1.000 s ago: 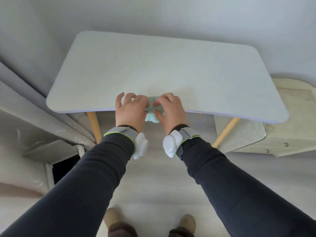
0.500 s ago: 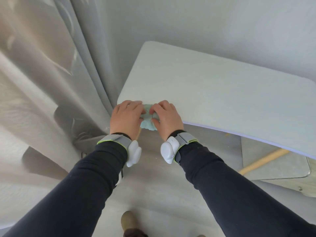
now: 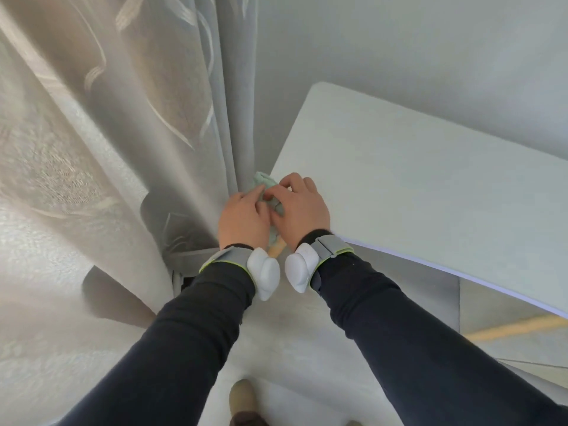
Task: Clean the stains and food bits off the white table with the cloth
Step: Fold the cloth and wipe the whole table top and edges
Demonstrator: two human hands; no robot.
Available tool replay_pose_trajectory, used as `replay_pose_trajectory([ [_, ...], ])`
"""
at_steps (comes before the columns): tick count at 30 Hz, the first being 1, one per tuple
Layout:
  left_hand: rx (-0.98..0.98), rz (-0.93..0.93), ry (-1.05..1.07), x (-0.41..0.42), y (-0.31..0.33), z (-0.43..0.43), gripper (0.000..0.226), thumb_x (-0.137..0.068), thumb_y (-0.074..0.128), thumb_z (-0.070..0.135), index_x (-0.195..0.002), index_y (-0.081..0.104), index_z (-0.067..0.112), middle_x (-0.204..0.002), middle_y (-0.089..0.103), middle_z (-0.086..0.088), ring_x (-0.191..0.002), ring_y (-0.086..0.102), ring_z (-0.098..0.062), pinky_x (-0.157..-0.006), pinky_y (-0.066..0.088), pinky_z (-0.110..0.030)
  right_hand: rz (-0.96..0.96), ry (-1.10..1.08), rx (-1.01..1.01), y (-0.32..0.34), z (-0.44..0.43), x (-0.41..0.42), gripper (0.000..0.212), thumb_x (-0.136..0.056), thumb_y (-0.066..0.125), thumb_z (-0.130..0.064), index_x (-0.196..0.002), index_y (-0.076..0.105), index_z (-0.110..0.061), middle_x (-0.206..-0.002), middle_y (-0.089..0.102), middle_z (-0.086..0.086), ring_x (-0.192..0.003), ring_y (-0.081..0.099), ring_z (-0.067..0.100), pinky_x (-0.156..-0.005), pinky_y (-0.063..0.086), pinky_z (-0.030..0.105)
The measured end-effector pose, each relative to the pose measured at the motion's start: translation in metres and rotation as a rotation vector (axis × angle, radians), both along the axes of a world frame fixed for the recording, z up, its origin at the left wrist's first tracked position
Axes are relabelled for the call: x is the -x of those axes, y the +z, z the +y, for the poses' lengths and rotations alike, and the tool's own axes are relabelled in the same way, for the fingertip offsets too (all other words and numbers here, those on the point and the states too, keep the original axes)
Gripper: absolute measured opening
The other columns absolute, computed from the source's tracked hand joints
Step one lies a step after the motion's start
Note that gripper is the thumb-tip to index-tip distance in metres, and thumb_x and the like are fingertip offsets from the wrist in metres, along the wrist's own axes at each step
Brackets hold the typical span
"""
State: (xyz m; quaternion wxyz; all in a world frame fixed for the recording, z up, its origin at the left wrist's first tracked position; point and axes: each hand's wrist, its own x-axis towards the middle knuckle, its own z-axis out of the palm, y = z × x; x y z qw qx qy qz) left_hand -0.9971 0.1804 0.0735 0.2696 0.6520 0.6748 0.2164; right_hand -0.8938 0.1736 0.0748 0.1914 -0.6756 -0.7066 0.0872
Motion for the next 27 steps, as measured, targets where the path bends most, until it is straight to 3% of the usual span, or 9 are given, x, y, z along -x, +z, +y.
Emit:
replay_pose_trajectory([
  [2,0.044,-0.059,0.045,-0.003,0.002,0.009,0.042,-0.097,0.037,0.019,-0.137,0.049,0.022,-0.127,0.059,-0.011,-0.115,0.054,-0.028,-0.094,0.041,-0.031,-0.018,-0.027,-0.036,-0.001,0.012,0.0,0.015,-0.08,0.065,-0.028,-0.092,0.07,-0.02,-0.103,0.059,0.005,-0.092,0.052,0.03,-0.07,0.038,0.032],
  [7,0.095,-0.207,0.122,-0.02,0.006,0.028,0.038,-0.096,0.04,0.021,-0.134,0.046,0.019,-0.127,0.062,-0.004,-0.113,0.058,-0.028,-0.093,0.045,-0.033,-0.081,-0.08,0.062,0.003,0.04,-0.018,0.025,-0.089,0.055,-0.042,-0.105,0.066,-0.026,-0.12,0.054,-0.004,-0.112,0.043,0.024,-0.085,0.034,0.034],
  [13,0.111,-0.07,0.041,-0.042,0.006,0.061,0.037,-0.098,0.038,0.02,-0.133,0.048,0.019,-0.126,0.062,-0.007,-0.114,0.056,-0.028,-0.089,0.043,-0.031,-0.091,-0.067,0.047,0.001,0.071,-0.037,0.021,-0.09,0.053,-0.035,-0.106,0.062,-0.025,-0.126,0.053,-0.009,-0.12,0.041,0.022,-0.089,0.03,0.032],
  [17,0.092,0.001,-0.016,-0.055,0.004,0.09,0.04,-0.1,0.033,0.017,-0.137,0.046,0.02,-0.129,0.06,-0.009,-0.116,0.056,-0.03,-0.093,0.042,-0.034,-0.059,0.023,0.049,-0.003,0.101,-0.052,0.029,-0.09,0.05,-0.023,-0.116,0.06,-0.029,-0.132,0.054,-0.014,-0.129,0.037,0.02,-0.095,0.028,0.032],
  [27,0.06,-0.017,0.057,-0.121,0.01,0.168,0.039,-0.1,0.032,0.017,-0.133,0.052,0.023,-0.124,0.063,-0.006,-0.112,0.057,-0.027,-0.082,0.036,-0.023,-0.146,0.106,0.105,-0.007,0.189,-0.12,0.029,-0.098,0.038,-0.036,-0.122,0.056,-0.033,-0.136,0.048,-0.023,-0.135,0.032,0.018,-0.106,0.021,0.037],
])
